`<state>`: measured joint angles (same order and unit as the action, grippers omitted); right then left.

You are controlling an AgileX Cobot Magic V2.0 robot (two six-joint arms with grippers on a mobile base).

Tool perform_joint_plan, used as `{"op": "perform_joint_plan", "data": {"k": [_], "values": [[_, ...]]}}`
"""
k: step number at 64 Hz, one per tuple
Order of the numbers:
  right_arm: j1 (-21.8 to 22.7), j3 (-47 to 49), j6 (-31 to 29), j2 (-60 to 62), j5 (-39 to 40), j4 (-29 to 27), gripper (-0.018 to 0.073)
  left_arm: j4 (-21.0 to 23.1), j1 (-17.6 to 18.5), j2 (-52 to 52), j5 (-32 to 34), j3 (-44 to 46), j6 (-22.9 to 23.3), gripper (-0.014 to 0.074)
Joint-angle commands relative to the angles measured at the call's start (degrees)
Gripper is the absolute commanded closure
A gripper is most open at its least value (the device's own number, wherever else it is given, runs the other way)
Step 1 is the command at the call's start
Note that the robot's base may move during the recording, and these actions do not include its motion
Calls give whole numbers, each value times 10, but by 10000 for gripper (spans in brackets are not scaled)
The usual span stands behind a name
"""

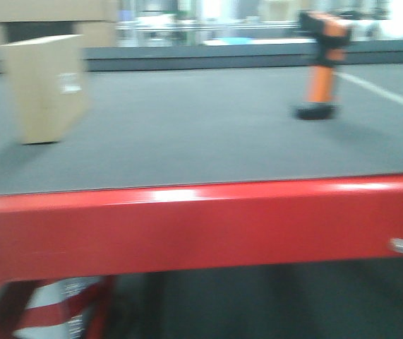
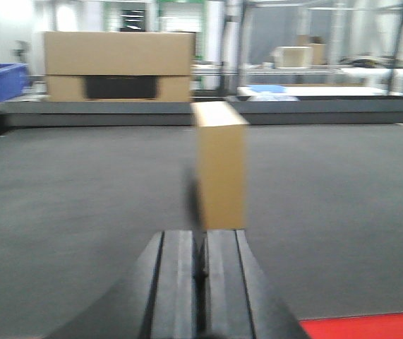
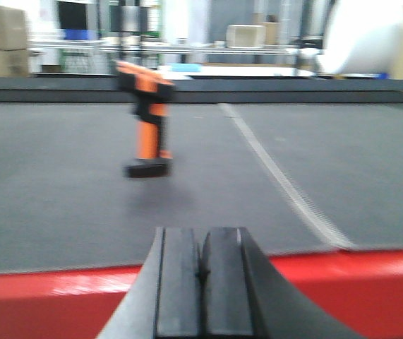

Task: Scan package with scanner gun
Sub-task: 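Drive up to the table edge facing the box and scanner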

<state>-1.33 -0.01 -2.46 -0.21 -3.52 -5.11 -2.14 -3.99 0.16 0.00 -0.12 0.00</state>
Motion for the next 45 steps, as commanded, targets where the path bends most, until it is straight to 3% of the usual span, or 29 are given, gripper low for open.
{"op": "perform_joint_plan", "data": {"k": [1, 45], "values": [[1, 0, 0, 2, 10, 5, 713, 3, 4, -2, 10, 1, 0, 707], [1, 0, 0, 2, 10, 5, 713, 3, 4, -2, 10, 1, 0, 707]]}}
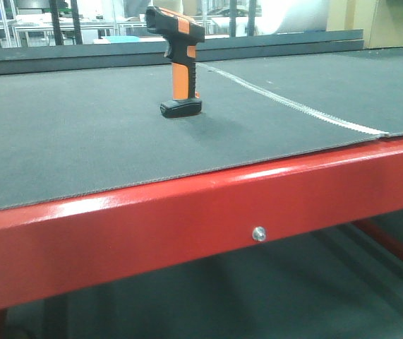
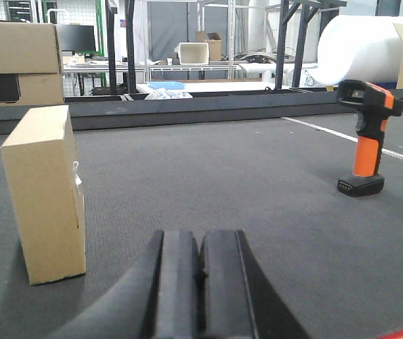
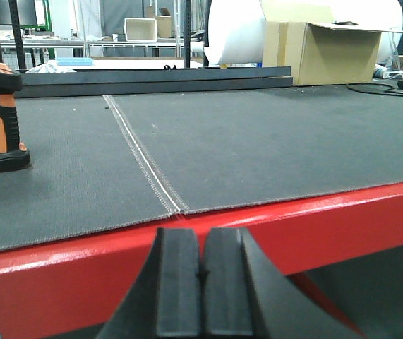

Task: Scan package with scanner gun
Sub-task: 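Drive up to the table edge facing the box and scanner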

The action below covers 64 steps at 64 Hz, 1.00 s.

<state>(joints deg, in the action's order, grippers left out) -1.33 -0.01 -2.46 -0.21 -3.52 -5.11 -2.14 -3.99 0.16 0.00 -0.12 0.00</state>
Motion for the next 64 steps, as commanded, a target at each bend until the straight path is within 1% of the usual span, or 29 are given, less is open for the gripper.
{"op": "perform_joint_plan", "data": {"k": [1, 14, 24, 64], "values": [[1, 0, 0, 2, 10, 5, 713, 3, 4, -2, 10, 1, 0, 707], [1, 0, 0, 2, 10, 5, 713, 3, 1, -2, 10, 1, 0, 707], [1, 0, 0, 2, 10, 5, 713, 3, -11, -2, 10, 1, 0, 707], [0, 0, 0, 2, 10, 5, 713, 3, -11, -2, 10, 1, 0, 707]]}}
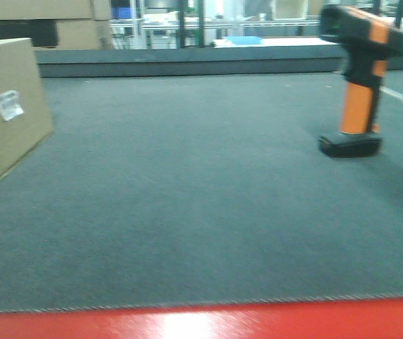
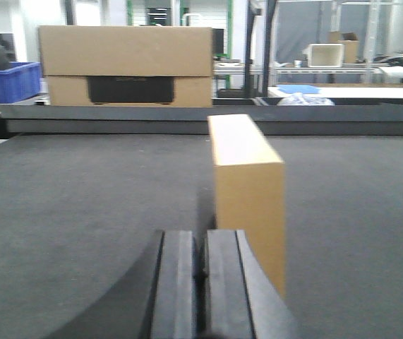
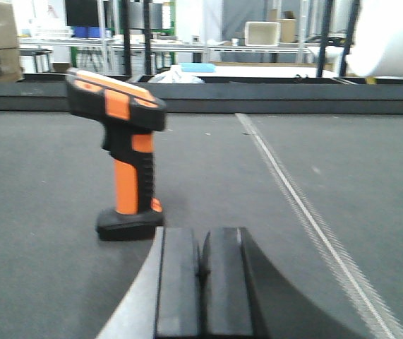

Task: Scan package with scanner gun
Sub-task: 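Drive up to the table edge facing the box and scanner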

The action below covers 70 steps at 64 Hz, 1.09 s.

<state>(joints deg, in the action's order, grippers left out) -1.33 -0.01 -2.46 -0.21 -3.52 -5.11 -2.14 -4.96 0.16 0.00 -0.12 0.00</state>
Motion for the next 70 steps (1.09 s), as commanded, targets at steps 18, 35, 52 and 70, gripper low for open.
{"op": "perform_joint_plan", "data": {"k": [18, 35, 52, 70], "values": [[0, 0, 0, 2, 10, 5, 713, 3, -1, -2, 10, 1, 0, 707], [0, 0, 0, 2, 10, 5, 713, 3, -1, -2, 10, 1, 0, 707], [0, 0, 0, 2, 10, 5, 713, 3, -1, -2, 10, 1, 0, 707], [0, 0, 0, 2, 10, 5, 713, 3, -1, -2, 10, 1, 0, 707]]}}
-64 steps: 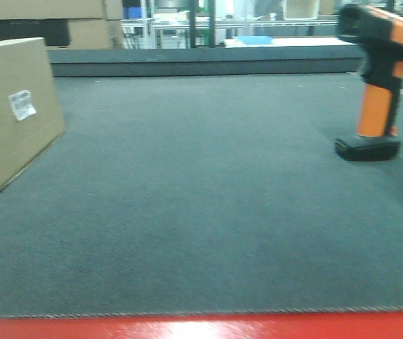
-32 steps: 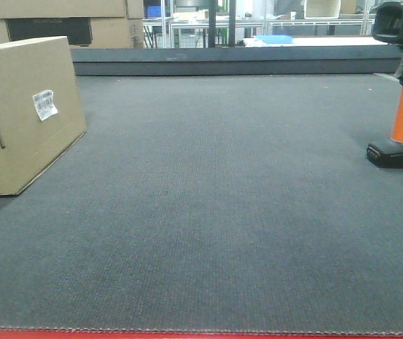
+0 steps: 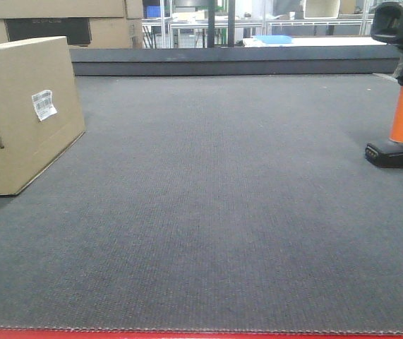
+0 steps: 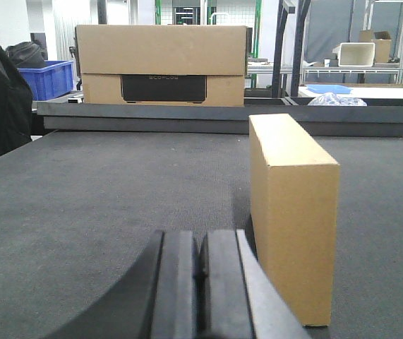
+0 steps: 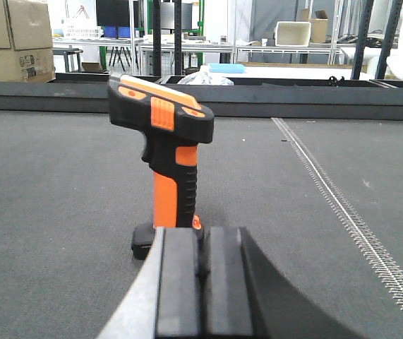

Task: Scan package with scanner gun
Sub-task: 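Drive up to the table edge facing the box and scanner, then reach left gripper to the cardboard box, right gripper to scanner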

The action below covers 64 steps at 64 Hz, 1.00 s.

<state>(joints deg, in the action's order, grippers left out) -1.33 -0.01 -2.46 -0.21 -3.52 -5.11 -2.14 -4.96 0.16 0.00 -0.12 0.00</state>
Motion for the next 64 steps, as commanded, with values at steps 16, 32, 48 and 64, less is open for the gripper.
{"op": "perform_joint_plan", "data": {"k": [16, 32, 48, 64], "values": [[0, 0, 0, 2, 10, 5, 713, 3, -1, -2, 10, 1, 0, 707], [0, 0, 0, 2, 10, 5, 713, 3, -1, -2, 10, 1, 0, 707], [0, 0, 0, 2, 14, 5, 713, 3, -1, -2, 10, 1, 0, 707], [0, 0, 0, 2, 31, 5, 713, 3, -1, -2, 35, 1, 0, 707]]}}
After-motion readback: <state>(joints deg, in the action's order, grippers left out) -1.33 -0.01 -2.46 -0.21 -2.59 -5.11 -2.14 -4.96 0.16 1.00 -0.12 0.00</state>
